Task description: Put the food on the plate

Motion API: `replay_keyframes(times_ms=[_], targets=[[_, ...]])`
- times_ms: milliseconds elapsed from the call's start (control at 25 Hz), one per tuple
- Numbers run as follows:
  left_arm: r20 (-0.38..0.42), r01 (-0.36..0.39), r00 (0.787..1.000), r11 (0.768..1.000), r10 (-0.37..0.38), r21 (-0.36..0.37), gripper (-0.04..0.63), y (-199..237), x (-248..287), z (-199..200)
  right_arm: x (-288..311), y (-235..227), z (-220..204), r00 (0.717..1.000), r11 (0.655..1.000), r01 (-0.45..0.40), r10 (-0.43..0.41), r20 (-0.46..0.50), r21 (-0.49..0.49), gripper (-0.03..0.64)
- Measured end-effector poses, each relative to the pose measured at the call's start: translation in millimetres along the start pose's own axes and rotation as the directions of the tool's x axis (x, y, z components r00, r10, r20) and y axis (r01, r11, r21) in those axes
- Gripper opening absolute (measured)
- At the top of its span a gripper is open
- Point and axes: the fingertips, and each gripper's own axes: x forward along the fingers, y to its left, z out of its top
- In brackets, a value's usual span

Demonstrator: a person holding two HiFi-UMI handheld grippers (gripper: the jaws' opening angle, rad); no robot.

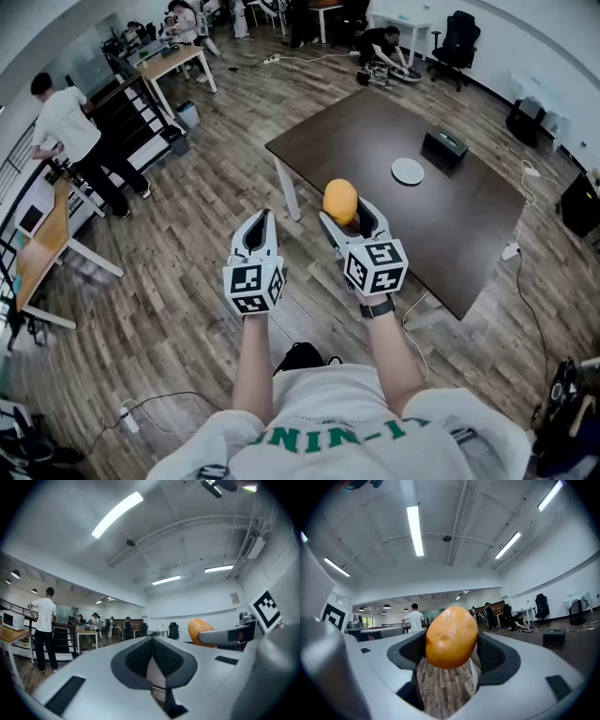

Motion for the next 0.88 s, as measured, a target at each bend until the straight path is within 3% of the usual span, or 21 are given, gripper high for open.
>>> replay_keyframes(times_ms=[400,640,880], targets=[[-0.018,0.031,0.999,0.999,-0.031,-0.012,0.013,17.4,81.5,-22.2,66.4,-41.5,-14.0,0.999,1.000,0.005,-0.005,-0.036,0.015,0.347],[-0.014,0.082,0.997,0.996,-0.082,-0.021,0.014,36.1,184.2,-28.7,138.5,-91.1,-4.2,0.999,0.999,0.042,-0.042,-0.022,0.001,0.348],[-0.009,0.178,0.984,0.984,-0.178,-0.026,0.014,40.3,294.9,-17.7,208.5,-152.9,16.7,0.993,0.993,0.116,-0.116,-0.016,0.014,0.347]])
